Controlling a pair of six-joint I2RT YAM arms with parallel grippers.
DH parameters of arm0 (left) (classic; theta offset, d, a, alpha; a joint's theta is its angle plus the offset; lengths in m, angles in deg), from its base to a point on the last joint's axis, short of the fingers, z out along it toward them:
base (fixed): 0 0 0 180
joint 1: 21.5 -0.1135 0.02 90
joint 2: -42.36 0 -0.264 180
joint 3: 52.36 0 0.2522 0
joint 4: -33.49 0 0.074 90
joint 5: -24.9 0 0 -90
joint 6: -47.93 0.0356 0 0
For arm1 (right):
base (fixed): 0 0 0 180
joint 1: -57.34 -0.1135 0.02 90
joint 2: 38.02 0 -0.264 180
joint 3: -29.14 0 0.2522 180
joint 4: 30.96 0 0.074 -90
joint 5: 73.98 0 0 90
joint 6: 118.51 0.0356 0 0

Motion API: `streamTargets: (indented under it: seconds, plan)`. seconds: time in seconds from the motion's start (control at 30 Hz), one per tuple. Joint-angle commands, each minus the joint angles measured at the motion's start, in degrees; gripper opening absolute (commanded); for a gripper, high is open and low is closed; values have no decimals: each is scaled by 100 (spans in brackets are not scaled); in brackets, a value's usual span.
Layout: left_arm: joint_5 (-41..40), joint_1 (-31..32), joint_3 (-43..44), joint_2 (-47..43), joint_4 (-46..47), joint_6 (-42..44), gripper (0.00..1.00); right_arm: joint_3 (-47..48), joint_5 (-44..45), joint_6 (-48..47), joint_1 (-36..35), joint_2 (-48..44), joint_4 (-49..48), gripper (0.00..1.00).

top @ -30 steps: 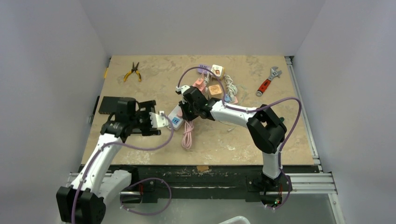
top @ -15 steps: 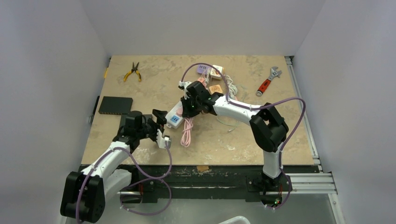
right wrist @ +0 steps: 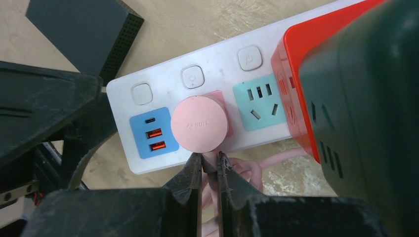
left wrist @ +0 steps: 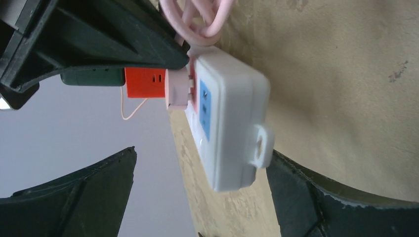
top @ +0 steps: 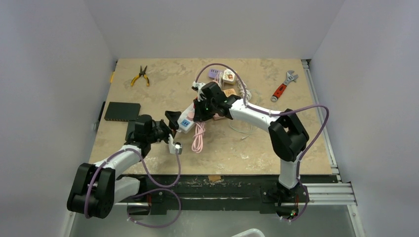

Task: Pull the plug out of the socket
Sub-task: Remove the plug from the socket.

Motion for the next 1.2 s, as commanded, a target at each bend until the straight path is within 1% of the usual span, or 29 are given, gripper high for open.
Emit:
streamTargets:
  seconds: [0.0, 0.17, 0.4, 0.47, 0.7, 0.8, 1.03, 1.1, 1.17]
  plan:
    - [673, 36, -152, 159, 652, 428, 99, 393, -722, 420, -14, -784, -717, 0]
    - [687, 44, -286, 338, 949, 613, 88, 317, -931, 454, 86, -867, -811, 0]
    - [497, 128, -35, 590, 1481, 154, 79, 203, -1168, 471, 125, -837, -854, 0]
    - [453, 181, 30, 625, 1519, 88, 74, 153, -1180, 472, 123, -792, -854, 0]
    - [455, 315, 64, 622, 1393, 272, 44, 29, -1223, 447, 123, -729, -850, 0]
    - [401, 340, 57, 604, 1183, 448, 29, -19, -1063, 386, 131, -781, -826, 0]
    - [76, 370, 133, 536, 567, 636, 10, -105, -807, 295, 329, -1050, -805, 0]
    - [-62, 378, 181, 526, 282, 744, 0, -144, -707, 231, 395, -1171, -749, 0]
    - [-223, 386, 261, 517, -143, 921, 0, -208, -640, 191, 455, -1293, -748, 0]
